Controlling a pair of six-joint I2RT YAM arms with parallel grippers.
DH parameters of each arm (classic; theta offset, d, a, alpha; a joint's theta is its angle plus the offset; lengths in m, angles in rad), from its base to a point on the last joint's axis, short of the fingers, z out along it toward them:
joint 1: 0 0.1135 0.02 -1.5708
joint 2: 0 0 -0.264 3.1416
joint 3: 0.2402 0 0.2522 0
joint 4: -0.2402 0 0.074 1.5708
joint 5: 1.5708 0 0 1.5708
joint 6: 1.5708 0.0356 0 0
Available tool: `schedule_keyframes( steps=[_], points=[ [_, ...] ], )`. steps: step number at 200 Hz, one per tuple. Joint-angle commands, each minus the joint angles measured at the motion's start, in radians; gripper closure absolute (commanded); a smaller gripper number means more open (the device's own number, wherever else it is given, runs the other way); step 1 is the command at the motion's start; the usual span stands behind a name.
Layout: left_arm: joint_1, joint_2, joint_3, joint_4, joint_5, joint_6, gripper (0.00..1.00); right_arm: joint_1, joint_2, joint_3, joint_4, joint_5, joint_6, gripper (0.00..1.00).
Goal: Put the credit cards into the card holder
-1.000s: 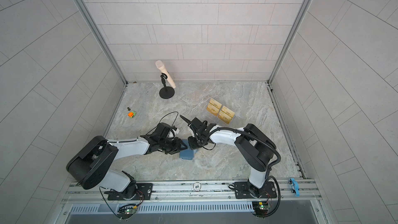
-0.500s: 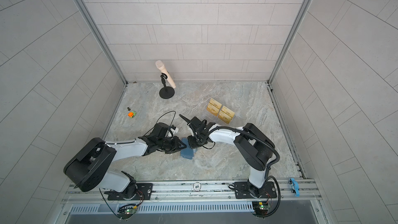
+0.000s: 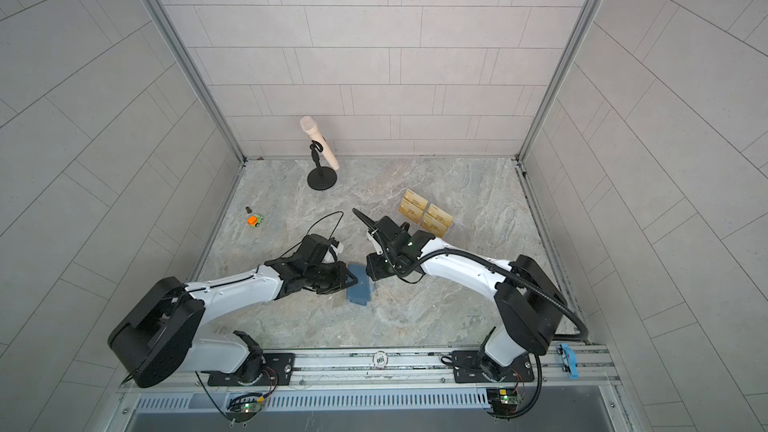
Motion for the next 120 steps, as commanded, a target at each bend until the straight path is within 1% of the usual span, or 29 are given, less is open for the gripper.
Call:
schedule_keyframes(
  steps=[1, 26, 37, 70, 120],
  points=[
    [-0.033, -0.011, 0.032, -0.098, -0.118, 0.021, 0.89, -0.007, 0.027, -0.015, -0.067, 0.003, 0.010, 0.53],
    [-0.062, -0.009, 0.052, -0.116, -0.152, 0.017, 0.89, -0.005, 0.069, -0.050, 0.027, -0.085, 0.059, 0.52],
    [-0.067, -0.010, 0.052, -0.116, -0.154, 0.013, 0.88, -0.006, 0.089, -0.061, 0.060, -0.105, 0.077, 0.54],
    [-0.068, -0.020, 0.051, -0.118, -0.153, 0.005, 0.88, -0.006, 0.124, -0.066, 0.079, -0.118, 0.079, 0.67],
    [-0.068, -0.022, 0.056, -0.124, -0.144, 0.010, 0.87, -0.007, 0.130, -0.078, 0.085, -0.113, 0.085, 0.82]
  ],
)
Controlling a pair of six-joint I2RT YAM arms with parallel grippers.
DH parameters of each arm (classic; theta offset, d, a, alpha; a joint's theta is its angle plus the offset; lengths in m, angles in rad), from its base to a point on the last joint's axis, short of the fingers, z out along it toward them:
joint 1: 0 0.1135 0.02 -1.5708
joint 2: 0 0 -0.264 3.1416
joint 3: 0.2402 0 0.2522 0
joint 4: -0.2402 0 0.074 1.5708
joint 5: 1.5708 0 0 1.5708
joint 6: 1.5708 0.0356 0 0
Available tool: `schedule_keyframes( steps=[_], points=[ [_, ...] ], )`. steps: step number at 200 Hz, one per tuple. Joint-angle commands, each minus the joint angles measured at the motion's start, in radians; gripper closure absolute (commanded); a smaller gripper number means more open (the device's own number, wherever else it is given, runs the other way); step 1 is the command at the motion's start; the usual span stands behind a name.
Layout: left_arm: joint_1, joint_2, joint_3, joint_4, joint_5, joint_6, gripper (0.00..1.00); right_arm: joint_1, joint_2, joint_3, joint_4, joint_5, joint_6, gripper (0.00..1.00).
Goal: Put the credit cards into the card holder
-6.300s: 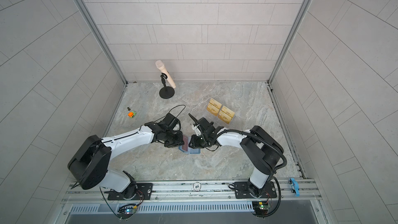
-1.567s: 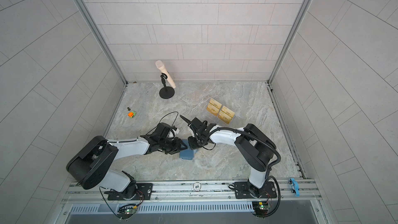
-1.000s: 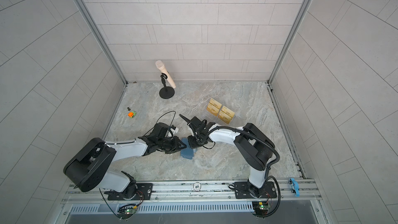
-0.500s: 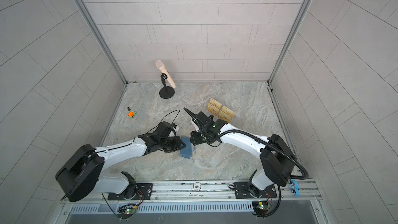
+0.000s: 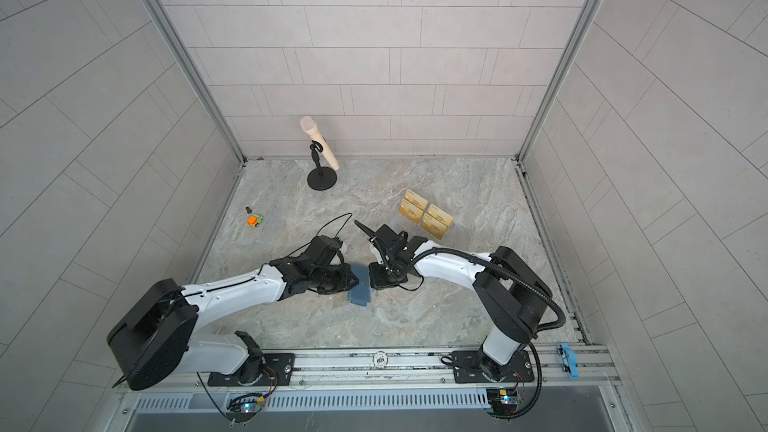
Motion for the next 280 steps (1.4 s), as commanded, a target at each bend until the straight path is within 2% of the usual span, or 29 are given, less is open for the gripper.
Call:
schedule_keyframes(
  steps=[1, 64, 99, 119, 218, 280],
  points=[
    [-0.005, -0.016, 0.012, -0.049, -0.026, 0.014, 0.87, -0.001, 0.004, -0.012, 0.011, 0.003, 0.009, 0.82],
    [-0.005, -0.015, 0.014, -0.051, -0.018, 0.019, 0.86, -0.003, 0.023, -0.008, -0.004, 0.004, 0.004, 0.85],
    [-0.005, -0.014, 0.015, -0.060, -0.019, 0.023, 0.85, -0.004, 0.027, -0.006, -0.015, 0.003, 0.003, 0.93],
    [-0.005, -0.014, 0.018, -0.066, -0.021, 0.026, 0.85, -0.006, 0.015, -0.013, -0.008, -0.005, 0.004, 0.94],
    [-0.028, -0.033, 0.035, -0.055, -0.029, 0.026, 0.89, -0.058, -0.042, -0.141, 0.355, -0.229, 0.084, 0.99],
    [-0.037, -0.032, 0.053, -0.068, -0.039, 0.013, 0.91, -0.061, -0.015, -0.136, 0.405, -0.273, 0.087, 1.00]
  ],
)
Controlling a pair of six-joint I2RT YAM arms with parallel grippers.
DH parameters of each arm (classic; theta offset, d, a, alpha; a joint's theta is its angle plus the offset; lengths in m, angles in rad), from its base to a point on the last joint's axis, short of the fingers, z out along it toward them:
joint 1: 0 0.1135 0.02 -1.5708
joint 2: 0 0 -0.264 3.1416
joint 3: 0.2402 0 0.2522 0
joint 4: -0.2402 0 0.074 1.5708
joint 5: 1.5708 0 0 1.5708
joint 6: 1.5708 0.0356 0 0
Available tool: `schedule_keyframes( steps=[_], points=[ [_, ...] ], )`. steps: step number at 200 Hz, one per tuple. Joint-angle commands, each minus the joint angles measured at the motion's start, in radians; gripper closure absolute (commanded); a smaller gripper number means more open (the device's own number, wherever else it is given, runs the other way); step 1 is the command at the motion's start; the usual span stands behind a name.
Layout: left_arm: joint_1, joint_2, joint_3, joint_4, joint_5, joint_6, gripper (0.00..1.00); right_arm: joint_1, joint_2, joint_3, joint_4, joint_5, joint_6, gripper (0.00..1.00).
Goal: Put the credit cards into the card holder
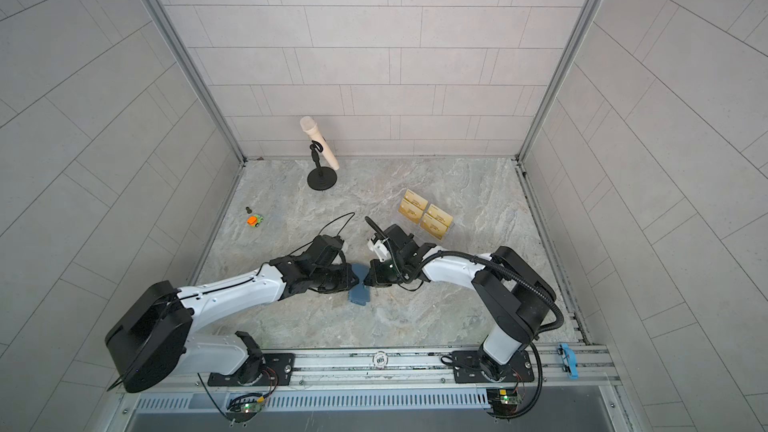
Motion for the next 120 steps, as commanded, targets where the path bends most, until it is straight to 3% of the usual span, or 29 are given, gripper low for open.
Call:
schedule_keyframes(
  steps=[1, 120],
  points=[
    [-0.008, -0.016, 0.019, -0.017, -0.011, 0.004, 0.91, -0.001, 0.000, 0.007, 0.058, -0.039, 0.004, 1.00],
    [-0.008, 0.003, 0.015, 0.031, 0.033, -0.013, 0.93, 0.001, 0.053, 0.028, 0.039, -0.039, -0.026, 1.00]
  ],
)
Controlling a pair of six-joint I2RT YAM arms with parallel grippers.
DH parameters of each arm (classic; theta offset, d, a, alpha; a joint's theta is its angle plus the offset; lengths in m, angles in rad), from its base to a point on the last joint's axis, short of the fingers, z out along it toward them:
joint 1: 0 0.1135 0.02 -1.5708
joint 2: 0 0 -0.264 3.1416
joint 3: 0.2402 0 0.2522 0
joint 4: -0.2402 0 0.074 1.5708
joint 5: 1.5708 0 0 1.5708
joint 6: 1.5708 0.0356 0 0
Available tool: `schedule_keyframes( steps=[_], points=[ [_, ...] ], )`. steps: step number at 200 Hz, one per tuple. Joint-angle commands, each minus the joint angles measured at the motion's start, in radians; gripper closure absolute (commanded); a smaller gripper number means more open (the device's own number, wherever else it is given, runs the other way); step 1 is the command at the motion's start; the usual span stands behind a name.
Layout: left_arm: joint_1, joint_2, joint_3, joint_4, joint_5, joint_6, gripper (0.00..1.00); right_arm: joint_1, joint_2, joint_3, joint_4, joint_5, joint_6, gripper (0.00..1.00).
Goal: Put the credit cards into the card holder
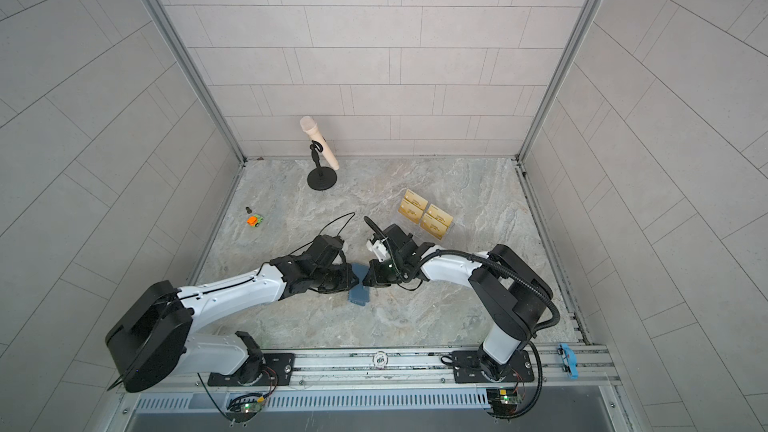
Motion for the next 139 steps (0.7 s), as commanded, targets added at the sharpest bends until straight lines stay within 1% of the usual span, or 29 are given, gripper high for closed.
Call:
schedule_keyframes(
  steps=[1, 32, 53, 66, 95, 139],
  points=[
    [-0.006, 0.002, 0.014, 0.038, 0.031, -0.012, 0.93, 0.002, 0.024, 0.021, 0.034, -0.015, -0.010, 1.00],
    [-0.006, 0.011, -0.003, 0.079, 0.051, -0.035, 0.94, 0.012, 0.041, 0.028, 0.042, -0.027, -0.010, 1.00],
    [-0.006, 0.019, -0.010, 0.102, 0.065, -0.044, 0.97, 0.014, 0.041, 0.018, 0.066, -0.020, 0.002, 1.00],
    [-0.006, 0.018, -0.009, 0.094, 0.064, -0.042, 0.97, 0.014, 0.041, 0.008, 0.082, -0.017, 0.016, 1.00],
    [-0.006, 0.008, -0.005, 0.045, 0.041, -0.024, 0.97, 0.006, -0.004, -0.015, 0.064, 0.035, 0.016, 1.00],
    [-0.006, 0.010, -0.017, 0.041, 0.036, -0.027, 0.96, -0.008, -0.036, -0.039, 0.054, 0.061, 0.022, 1.00]
  ],
)
